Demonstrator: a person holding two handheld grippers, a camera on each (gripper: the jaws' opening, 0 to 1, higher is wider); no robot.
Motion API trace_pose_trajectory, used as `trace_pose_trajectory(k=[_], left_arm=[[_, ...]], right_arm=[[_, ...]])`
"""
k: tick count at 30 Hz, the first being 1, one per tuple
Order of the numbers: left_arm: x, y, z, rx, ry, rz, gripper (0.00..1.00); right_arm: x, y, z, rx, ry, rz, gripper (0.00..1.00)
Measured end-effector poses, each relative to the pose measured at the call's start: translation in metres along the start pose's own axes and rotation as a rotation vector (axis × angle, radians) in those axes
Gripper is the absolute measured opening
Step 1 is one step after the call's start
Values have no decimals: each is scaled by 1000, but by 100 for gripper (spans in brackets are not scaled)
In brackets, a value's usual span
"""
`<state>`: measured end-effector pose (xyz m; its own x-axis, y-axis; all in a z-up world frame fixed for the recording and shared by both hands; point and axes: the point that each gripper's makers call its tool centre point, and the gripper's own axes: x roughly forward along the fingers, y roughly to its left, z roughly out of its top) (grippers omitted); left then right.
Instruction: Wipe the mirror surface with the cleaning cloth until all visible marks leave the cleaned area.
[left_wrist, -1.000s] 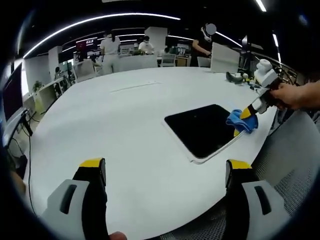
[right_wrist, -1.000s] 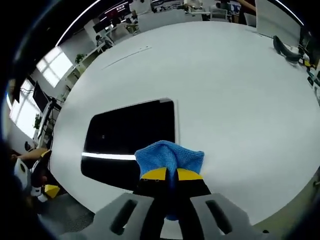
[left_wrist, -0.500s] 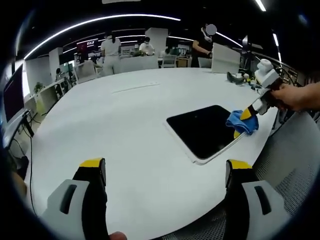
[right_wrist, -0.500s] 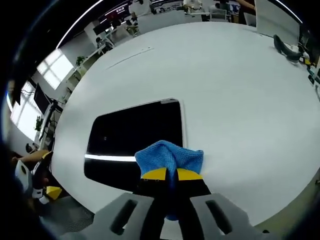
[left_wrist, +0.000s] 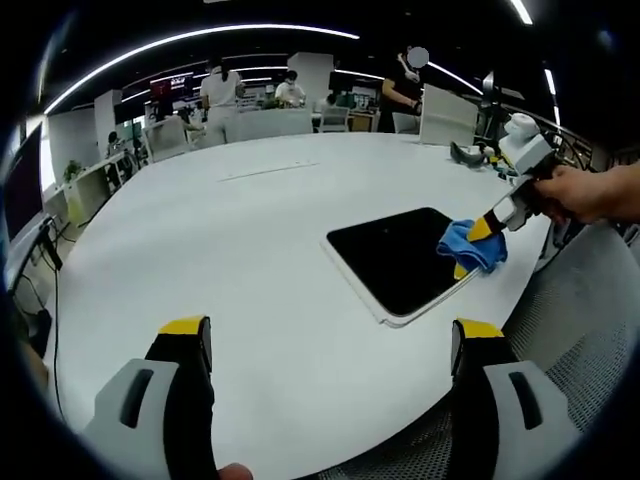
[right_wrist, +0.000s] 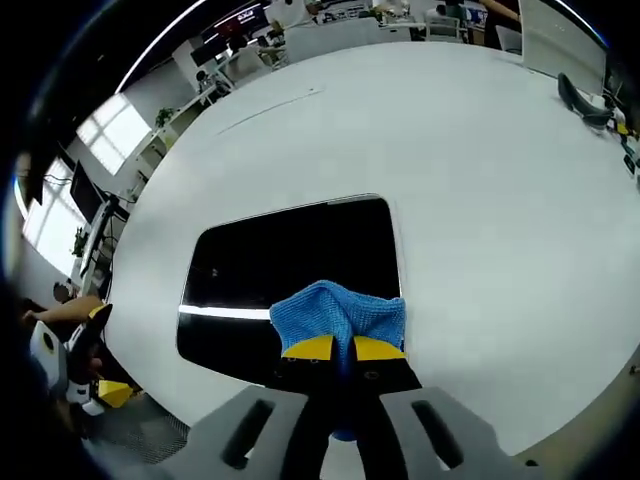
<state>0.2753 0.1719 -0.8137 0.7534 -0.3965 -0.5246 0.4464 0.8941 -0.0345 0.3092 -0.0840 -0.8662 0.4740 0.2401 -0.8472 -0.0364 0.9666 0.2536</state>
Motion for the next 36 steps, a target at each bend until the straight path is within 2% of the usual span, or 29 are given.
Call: trace_pose_trajectory(k=[14, 21, 29, 33, 34, 36], left_arm=[[0, 1, -2, -3, 7, 2, 99], [-1, 1, -2, -31, -2, 0, 99], [-1, 0, 0, -26, -8, 3, 99], [-1, -1, -1, -32, -4, 2, 99], [-1, -1, -1, -31, -2, 0, 99], [-1, -2, -1, -29, -1, -2, 99]], right_arm=[[13, 34, 3, -51, 32, 28, 0], [22, 48, 5, -87, 41, 33, 0], [27, 62, 6, -98, 47, 43, 0], [30, 72, 6, -133, 35, 53, 0], [31, 77, 5, -121, 31, 74, 0], [32, 76, 6, -102, 28, 48, 0]])
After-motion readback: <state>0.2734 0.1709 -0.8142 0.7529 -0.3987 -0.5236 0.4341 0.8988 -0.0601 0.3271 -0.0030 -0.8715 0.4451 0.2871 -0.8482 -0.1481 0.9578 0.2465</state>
